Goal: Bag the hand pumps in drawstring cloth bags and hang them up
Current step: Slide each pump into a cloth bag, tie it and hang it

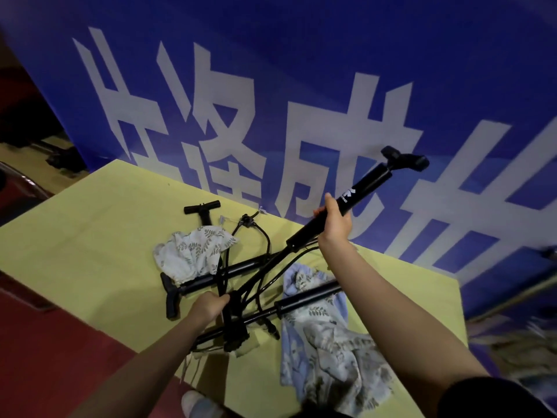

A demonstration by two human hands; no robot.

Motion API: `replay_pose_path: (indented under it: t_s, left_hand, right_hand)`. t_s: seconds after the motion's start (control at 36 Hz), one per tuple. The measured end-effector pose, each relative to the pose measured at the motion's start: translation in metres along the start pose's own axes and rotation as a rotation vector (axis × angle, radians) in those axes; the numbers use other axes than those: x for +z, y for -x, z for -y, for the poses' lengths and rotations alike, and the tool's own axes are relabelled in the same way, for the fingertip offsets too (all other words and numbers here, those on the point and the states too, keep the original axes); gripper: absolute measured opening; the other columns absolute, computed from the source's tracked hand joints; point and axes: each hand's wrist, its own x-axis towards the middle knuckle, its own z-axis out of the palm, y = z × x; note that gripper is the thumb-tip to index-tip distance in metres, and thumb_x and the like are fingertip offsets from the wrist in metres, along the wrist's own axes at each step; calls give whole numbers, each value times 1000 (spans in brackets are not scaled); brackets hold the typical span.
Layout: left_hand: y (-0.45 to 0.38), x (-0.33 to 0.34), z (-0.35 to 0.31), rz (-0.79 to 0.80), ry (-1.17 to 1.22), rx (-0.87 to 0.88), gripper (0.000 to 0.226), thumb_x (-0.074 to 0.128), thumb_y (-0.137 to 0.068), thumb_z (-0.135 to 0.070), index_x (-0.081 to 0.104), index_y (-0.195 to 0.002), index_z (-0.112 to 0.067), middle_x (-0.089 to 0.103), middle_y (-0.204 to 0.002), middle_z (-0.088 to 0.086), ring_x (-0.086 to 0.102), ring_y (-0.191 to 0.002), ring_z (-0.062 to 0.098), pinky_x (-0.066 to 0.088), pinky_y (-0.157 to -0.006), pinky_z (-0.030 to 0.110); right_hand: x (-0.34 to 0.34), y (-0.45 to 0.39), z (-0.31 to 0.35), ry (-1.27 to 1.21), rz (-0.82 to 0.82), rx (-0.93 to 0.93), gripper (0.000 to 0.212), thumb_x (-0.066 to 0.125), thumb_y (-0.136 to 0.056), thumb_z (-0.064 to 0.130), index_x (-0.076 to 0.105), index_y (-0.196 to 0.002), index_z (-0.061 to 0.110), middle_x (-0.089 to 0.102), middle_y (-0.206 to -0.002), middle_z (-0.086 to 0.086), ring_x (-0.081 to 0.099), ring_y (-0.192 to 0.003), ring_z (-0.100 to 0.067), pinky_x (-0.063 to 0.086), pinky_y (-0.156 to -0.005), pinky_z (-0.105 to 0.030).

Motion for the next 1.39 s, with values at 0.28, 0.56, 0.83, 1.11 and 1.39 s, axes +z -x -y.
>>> replay_pose_path:
  t_s: [0.28,0.56,0.83,1.11,1.39]
  left_hand:
    - [5,4,-11,-198,86,90,24,42,-100,-15,63,-94,-5,58,-81,10,52,-75,25,31,-62,32]
    - [-9,-15,-46,-152,910,156,41,40,-103,-22,46,-137,-2,61,-122,19,63,-102,26,49,-96,38]
    - [-16,-12,-23,-281,782,148,45,54,-98,-29,50,-132,0,62,-100,16,61,-75,21,54,-72,32]
    - [7,-13,-23,-519,147,458,31,51,-99,-23,59,-121,-3,63,-105,7,60,-98,27,46,-80,35]
    - [4,-32,-39,-615,155,156,59,61,-90,-49,36,-51,-12,38,-50,6,37,-51,23,24,-53,30]
  right_hand:
    - [-50,-14,25,-328,-205,190,13,64,-89,16,52,-90,11,55,-64,-3,56,-54,-15,51,-56,-28]
    - [-93,-15,-5,-515,-55,477,24,54,-95,27,46,-76,14,54,-73,-4,56,-69,-18,51,-84,-33]
    - [-145,15,-39,-259,-7,723,26,59,-92,30,55,-89,4,61,-98,-20,60,-99,-34,59,-70,-40]
    - [-164,20,-58,-325,-65,729,31,56,-93,33,54,-95,2,63,-96,-18,64,-91,-32,56,-65,-45]
    - [-152,15,-52,-356,-103,752,30,54,-95,29,52,-101,0,61,-104,-20,58,-112,-33,49,-97,-38]
